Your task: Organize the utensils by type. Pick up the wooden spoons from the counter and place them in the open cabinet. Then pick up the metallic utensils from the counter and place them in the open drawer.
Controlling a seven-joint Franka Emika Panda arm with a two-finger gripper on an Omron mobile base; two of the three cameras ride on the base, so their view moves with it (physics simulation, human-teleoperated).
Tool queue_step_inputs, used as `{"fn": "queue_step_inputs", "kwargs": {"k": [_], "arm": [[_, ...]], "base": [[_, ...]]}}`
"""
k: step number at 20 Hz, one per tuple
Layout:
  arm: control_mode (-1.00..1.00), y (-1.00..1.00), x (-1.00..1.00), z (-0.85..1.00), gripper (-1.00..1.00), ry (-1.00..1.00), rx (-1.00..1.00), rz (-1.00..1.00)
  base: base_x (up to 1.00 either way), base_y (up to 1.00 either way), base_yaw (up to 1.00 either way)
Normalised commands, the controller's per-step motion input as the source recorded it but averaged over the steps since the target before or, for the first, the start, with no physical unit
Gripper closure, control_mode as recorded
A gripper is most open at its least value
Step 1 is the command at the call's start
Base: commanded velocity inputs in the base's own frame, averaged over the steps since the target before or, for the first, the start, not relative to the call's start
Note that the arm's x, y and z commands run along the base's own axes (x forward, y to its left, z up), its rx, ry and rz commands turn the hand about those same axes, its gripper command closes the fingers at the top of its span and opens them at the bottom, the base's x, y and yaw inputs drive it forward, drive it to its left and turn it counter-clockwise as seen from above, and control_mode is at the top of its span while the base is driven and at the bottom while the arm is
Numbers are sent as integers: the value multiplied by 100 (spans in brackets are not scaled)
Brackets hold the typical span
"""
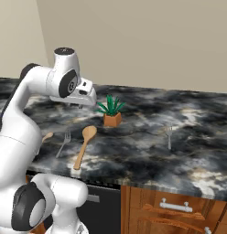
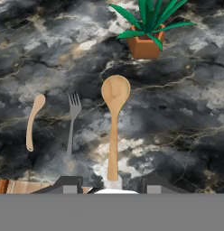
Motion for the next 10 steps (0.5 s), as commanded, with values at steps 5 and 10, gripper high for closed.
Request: {"fn": "queue_step_inputs", "kwargs": {"k": [5, 10], "arm": [[-100, 0, -10, -14, -100, -2, 0, 0], [-100, 0, -15, -41, -100, -2, 0, 0]], "base": [[0, 0, 0], [0, 0, 0]]}}
